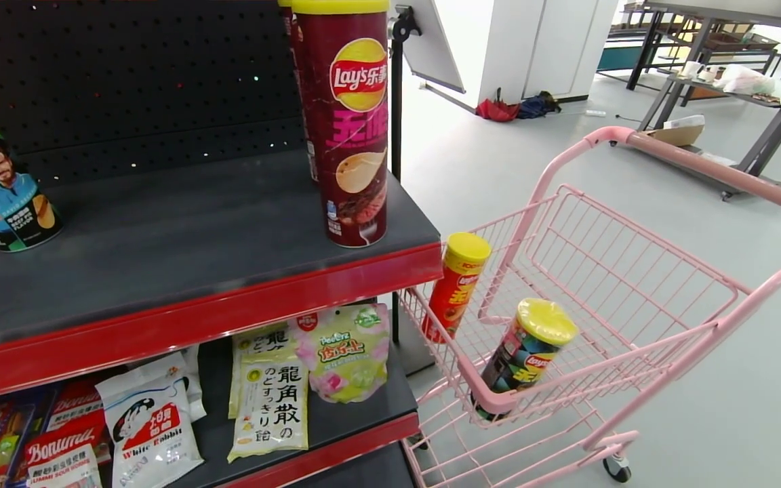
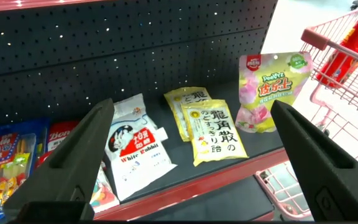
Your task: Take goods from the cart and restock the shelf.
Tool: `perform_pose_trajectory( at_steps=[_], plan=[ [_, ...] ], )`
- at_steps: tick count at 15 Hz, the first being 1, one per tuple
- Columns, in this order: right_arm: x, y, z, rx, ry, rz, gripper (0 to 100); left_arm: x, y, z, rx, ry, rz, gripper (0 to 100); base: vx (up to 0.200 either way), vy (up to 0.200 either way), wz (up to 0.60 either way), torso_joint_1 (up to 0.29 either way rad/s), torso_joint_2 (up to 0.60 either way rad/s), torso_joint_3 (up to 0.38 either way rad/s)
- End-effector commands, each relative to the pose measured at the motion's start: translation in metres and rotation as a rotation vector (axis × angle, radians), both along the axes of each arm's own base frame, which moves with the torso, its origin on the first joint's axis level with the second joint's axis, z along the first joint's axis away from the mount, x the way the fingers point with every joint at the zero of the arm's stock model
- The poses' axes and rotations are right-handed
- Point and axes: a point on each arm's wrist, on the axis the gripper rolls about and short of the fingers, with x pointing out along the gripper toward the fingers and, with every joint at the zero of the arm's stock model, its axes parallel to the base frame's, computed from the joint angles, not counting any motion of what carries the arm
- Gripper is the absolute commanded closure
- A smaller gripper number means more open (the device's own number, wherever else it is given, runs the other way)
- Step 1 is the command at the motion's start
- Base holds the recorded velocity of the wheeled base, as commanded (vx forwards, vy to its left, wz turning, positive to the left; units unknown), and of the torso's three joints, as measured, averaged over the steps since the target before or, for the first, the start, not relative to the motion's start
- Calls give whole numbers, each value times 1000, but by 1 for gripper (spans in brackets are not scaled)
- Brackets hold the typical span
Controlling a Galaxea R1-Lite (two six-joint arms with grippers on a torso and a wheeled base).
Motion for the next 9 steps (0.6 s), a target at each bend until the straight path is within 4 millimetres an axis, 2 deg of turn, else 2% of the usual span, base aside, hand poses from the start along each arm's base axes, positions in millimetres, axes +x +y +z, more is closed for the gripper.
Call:
perform_pose_trajectory(
  at_steps=[1,2,3,4,6,7,9],
  plan=[
    [90,8,71,10,223,167,0,0,0,0,0,1,0,0,0,0,0,0,0,0],
    [130,12,62,59,261,169,0,0,0,0,1,1,0,0,0,0,0,0,0,0],
    [142,14,55,75,265,172,0,0,0,0,1,1,0,0,0,0,0,0,0,0],
    [167,19,26,84,311,213,0,0,0,0,0,1,0,0,0,0,0,0,0,0],
    [189,24,-3,91,386,248,0,0,0,0,0,1,0,0,0,0,0,0,0,0],
    [200,27,-12,94,413,256,0,0,0,0,0,1,0,0,0,0,0,0,0,0],
    [208,39,-17,84,426,327,0,0,0,0,1,1,0,0,0,0,0,0,0,0]
  ],
)
